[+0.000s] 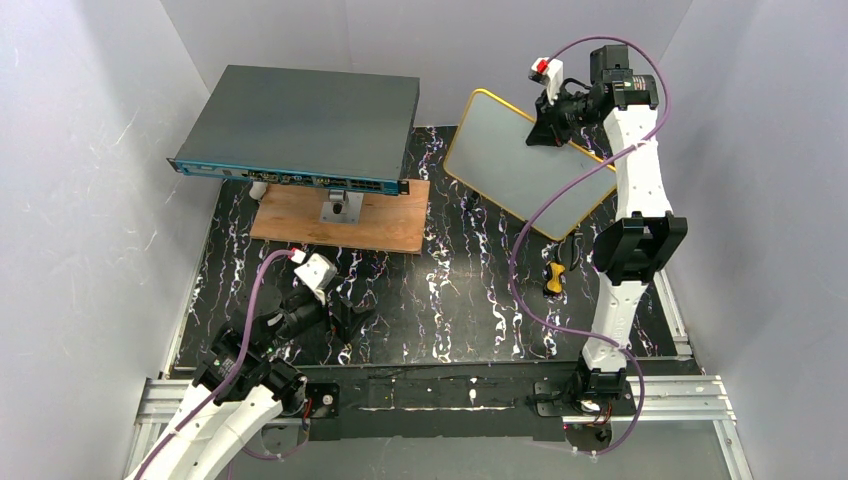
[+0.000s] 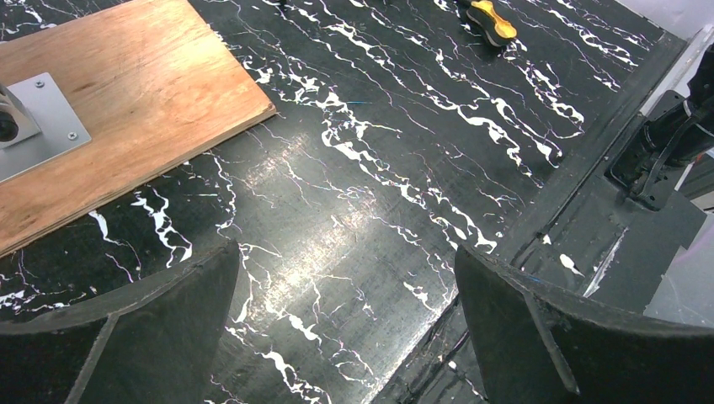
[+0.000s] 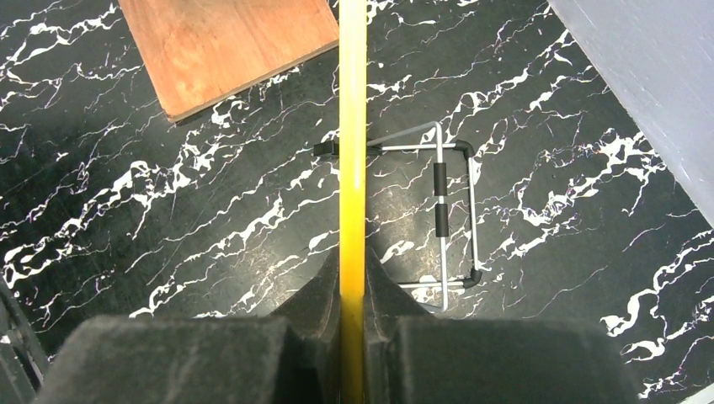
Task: Erase the whiteboard
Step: Place the whiteboard on the whiteboard stand.
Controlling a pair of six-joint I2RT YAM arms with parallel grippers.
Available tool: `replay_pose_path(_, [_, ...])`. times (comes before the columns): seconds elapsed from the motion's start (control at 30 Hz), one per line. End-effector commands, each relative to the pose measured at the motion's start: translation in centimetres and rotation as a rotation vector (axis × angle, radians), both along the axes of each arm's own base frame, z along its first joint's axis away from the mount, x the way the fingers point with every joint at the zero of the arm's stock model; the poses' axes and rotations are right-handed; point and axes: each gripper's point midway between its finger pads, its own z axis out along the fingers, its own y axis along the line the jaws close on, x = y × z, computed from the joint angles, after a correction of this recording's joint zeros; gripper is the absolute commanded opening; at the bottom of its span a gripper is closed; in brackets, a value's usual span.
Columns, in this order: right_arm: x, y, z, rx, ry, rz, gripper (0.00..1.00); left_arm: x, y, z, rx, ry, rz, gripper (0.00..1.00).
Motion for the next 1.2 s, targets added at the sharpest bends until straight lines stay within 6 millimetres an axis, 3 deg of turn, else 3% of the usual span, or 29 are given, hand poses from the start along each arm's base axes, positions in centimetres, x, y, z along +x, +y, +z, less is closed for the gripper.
replay_pose_path(0.0, [1.2, 2.0, -0.2, 0.016, -0.048, 0.056, 0.07, 0.1, 0.0, -0.5, 0.018, 0.011, -0.001, 1.0])
replay_pose_path(0.5, [3.5, 1.8, -0.8, -0.031, -0.081, -0.022, 0.32, 0.1, 0.1, -0.4, 0.019, 0.007, 0.005, 0.99])
replay_pose_path(0.77, [5.0, 0.5, -0.5, -0.073, -0.12, -0.124, 0.57, 0.1, 0.1, -0.4, 0.016, 0.007, 0.003, 0.99])
replay_pose_path(1.17, [7.1, -0.5, 1.0, -0.087, -0.193, -0.214, 0.68, 0.1, 0.1, -0.2, 0.009, 0.005, 0.008, 1.0])
